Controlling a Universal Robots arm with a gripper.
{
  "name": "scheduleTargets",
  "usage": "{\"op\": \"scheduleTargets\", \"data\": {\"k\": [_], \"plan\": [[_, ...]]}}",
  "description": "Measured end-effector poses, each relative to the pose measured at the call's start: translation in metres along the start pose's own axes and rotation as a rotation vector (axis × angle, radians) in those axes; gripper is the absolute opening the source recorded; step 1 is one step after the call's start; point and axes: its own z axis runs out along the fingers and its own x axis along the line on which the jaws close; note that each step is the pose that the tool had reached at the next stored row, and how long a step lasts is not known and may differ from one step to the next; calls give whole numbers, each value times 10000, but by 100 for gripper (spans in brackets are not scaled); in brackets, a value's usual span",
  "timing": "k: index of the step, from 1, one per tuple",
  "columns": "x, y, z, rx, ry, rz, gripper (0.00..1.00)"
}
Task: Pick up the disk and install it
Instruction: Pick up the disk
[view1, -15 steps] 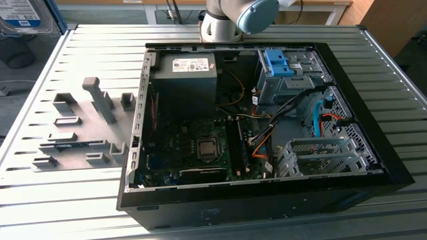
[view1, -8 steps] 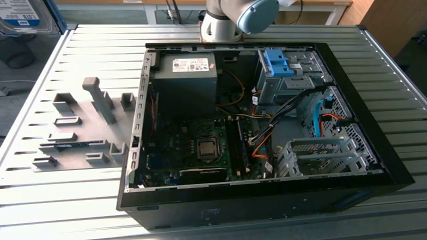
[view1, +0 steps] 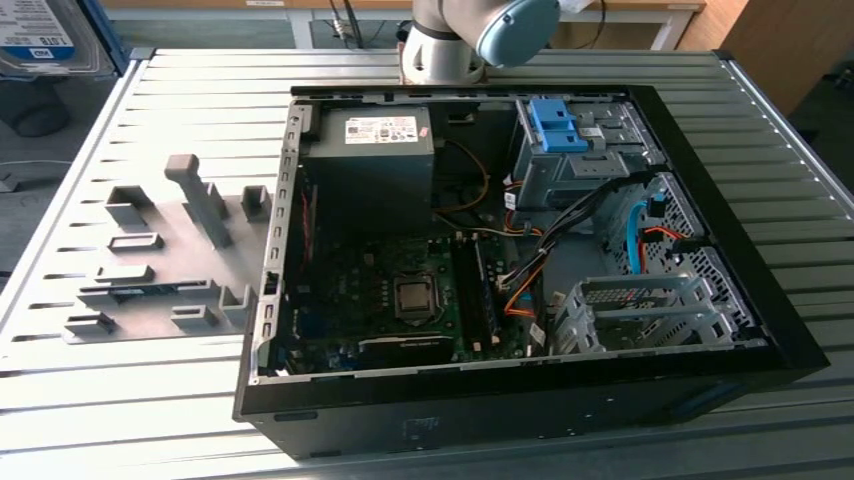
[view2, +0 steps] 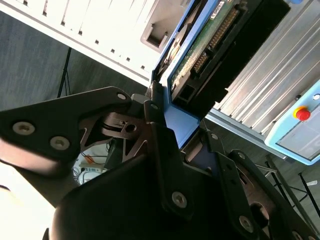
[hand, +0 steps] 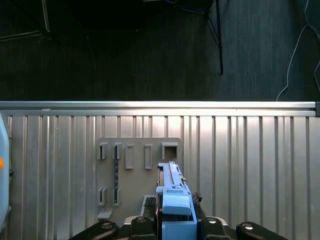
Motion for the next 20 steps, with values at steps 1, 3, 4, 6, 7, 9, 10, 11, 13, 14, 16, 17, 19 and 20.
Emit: {"op": "scheduleTargets", "data": {"k": [1, 3, 4, 6, 7, 9, 10, 11, 13, 14, 16, 17, 19, 20], "plan": [[0, 0, 0, 0, 0, 1, 36], [1, 0, 0, 0, 0, 0, 36], [1, 0, 0, 0, 0, 0, 36], [1, 0, 0, 0, 0, -1, 36], [1, 0, 0, 0, 0, -1, 36], [2, -1, 0, 1, 0, 0, 36], [2, -5, 1, 2, -1, -1, 36], [2, -13, 0, 1, -1, -2, 36], [1, -34, -1, 0, 0, 0, 36], [1, -43, 0, 1, 0, -1, 36], [1, -59, -1, 1, 0, -1, 36], [0, -65, -1, 0, 0, 0, 36], [0, -79, -1, 0, 0, -1, 36], [0, -85, -1, 1, 0, -1, 36]]}}
